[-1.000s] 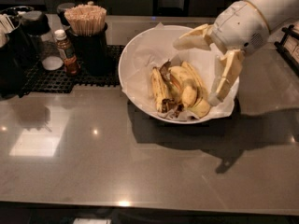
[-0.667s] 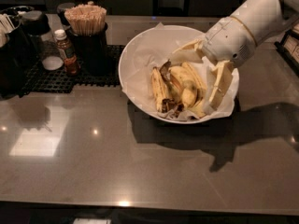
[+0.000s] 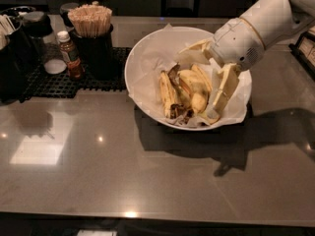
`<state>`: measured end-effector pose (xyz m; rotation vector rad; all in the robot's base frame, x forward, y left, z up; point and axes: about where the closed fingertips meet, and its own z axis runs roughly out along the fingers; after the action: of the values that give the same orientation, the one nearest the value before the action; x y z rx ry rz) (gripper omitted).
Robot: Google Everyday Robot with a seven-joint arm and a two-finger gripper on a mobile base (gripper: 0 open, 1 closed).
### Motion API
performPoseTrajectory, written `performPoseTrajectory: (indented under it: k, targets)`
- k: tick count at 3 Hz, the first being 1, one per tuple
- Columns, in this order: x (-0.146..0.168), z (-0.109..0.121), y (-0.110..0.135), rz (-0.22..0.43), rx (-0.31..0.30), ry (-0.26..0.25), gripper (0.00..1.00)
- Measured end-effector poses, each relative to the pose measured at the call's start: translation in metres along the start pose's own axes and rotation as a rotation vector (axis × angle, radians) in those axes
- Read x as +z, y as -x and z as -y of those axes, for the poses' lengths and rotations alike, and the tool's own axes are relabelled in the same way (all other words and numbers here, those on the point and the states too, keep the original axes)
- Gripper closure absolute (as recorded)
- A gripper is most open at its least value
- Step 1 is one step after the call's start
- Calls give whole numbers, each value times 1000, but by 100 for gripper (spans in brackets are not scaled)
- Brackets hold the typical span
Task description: Pick banana from white bowl
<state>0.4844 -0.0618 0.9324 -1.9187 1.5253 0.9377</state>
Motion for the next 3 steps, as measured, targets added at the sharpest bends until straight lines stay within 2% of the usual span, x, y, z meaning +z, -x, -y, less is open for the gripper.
performPoseTrajectory:
  k: [3]
  targets:
    - [27, -3, -14, 145, 14, 87, 0]
